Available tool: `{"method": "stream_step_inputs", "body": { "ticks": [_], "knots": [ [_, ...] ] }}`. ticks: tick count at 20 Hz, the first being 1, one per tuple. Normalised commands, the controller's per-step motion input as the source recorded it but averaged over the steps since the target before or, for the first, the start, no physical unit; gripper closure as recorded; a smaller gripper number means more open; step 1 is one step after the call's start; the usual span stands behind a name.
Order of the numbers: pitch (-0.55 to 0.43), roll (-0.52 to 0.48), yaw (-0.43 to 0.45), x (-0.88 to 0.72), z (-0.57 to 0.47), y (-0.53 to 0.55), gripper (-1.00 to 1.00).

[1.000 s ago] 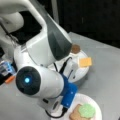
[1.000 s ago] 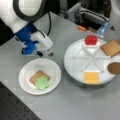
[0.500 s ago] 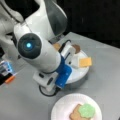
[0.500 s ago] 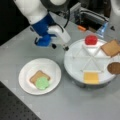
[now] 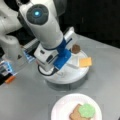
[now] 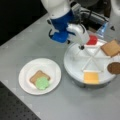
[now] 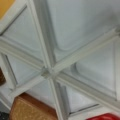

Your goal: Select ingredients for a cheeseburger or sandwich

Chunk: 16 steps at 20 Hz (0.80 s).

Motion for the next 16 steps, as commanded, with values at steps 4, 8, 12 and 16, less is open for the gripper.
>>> {"method": "stream_step_inputs", "body": {
  "ticks": [4, 8, 12, 16],
  "knots": [
    [-0.185, -0.379, 0.126, -0.38, -0.16, 0.23, -1.0],
    [-0.174, -0.387, 0.112, -0.34, -0.14, 0.24, -1.0],
    [-0.177, -0.357, 0.105, -0.38, -0.12, 0.32, -1.0],
    [-0.232, -0.299, 0.059, -0.46, -0.22, 0.38, -1.0]
  ]
}}
